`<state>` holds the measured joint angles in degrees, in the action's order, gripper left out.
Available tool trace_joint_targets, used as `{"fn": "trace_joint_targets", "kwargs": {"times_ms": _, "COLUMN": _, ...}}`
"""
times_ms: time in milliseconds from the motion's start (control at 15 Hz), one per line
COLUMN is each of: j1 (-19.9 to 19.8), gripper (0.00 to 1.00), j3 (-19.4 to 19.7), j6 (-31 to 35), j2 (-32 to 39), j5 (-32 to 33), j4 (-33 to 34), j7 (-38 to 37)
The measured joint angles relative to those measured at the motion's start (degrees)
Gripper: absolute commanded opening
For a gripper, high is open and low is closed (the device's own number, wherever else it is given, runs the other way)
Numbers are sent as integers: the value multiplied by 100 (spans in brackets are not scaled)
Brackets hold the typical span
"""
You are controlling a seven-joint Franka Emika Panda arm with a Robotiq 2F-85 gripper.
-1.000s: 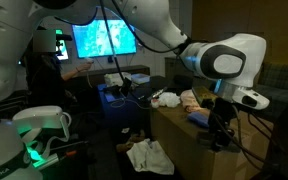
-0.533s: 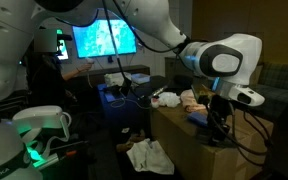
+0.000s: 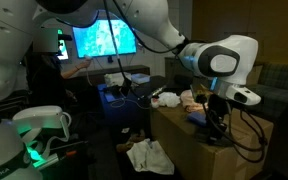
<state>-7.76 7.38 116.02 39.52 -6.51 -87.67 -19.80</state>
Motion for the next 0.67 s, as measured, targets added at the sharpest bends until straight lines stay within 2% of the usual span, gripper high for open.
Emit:
{"fn": "trace_joint_targets", "kwargs": {"times_ms": 67, "j1": 0, "gripper": 99, "j3": 0, "j6": 0, "j2": 0, "j5": 0, "j4": 15, "j7": -13}}
{"fn": "trace_joint_targets", "kwargs": {"times_ms": 133, "j1": 0, "gripper": 100, "j3": 0, "j6": 1, "j2": -3, "j5": 0, "j4": 30, "j7": -24}}
{"fn": "trace_joint_targets", "kwargs": {"times_ms": 667, "j1": 49, "gripper": 100, "j3": 0, "j6": 0, "j2": -301, "j5": -7, "j4": 21, "j7": -184}}
